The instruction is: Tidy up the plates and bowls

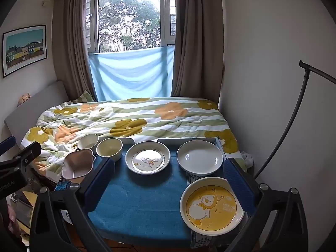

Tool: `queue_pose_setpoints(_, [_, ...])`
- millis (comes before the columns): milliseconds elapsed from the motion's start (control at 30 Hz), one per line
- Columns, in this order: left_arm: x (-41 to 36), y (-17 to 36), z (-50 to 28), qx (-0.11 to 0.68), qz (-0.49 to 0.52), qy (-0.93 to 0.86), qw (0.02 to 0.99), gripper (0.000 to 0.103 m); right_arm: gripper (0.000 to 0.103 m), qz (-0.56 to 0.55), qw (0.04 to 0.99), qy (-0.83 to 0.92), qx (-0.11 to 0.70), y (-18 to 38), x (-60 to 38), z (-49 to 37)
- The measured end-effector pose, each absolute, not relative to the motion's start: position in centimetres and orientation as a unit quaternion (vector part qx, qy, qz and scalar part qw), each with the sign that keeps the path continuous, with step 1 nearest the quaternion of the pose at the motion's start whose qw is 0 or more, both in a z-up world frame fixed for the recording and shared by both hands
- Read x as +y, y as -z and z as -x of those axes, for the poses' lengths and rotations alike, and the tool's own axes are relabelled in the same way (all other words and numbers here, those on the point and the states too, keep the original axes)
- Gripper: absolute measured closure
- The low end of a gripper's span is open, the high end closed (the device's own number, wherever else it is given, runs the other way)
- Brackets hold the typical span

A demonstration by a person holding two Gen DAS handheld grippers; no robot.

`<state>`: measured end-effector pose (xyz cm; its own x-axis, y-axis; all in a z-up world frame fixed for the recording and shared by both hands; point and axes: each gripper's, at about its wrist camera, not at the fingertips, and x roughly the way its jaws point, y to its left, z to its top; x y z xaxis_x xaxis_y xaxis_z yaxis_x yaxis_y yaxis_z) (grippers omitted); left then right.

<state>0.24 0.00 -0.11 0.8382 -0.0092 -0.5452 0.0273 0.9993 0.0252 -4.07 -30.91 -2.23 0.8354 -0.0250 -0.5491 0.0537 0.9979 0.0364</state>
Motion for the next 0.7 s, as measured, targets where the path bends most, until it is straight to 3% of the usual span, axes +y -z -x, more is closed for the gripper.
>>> queue_pose_setpoints(700, [-0.5, 0.0, -0.2, 0.260, -0.031, -0.007, 0.965, 0.000, 0.000, -0.020, 0.958, 0.022, 0.286, 2.5, -30.7, 3.7])
